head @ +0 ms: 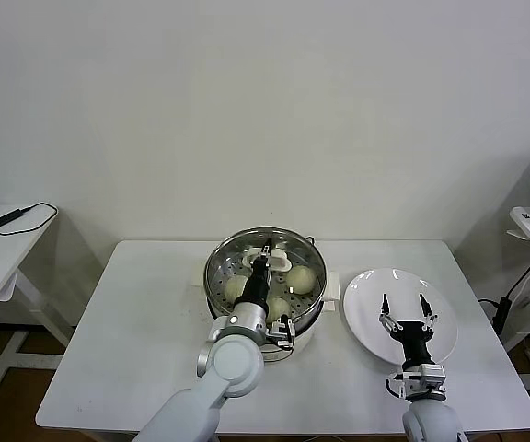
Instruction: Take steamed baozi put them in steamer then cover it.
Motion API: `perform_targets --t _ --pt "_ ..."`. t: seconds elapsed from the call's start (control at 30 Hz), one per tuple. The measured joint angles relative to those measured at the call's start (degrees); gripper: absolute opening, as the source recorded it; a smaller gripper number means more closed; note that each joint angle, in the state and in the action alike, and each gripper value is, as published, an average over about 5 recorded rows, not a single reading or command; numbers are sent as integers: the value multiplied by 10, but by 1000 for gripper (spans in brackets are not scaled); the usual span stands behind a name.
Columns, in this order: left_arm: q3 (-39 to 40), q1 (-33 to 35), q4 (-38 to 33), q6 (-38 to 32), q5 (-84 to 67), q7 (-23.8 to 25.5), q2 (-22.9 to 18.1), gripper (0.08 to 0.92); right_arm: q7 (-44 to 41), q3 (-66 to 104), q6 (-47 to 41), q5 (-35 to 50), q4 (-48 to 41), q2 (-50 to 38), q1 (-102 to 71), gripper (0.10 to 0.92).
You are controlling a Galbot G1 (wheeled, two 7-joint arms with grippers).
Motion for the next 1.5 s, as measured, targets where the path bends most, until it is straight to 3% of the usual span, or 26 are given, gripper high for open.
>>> perform_targets --t 0.6,0.7,1.3,1.5 --pt "-6 4 7 -11 15 6 -3 197 1 1 0 0 -1 1 1 823" --pt "-8 5 7 -11 16 5 -3 227 1 1 0 0 -1 1 1 823" --pt "-15 19 -21 -15 16 -1 2 736 1 -1 0 -2 -1 3 3 823" --pt "-13 35 -49 -14 6 5 12 820 2 -5 -2 -2 -1 2 9 823"
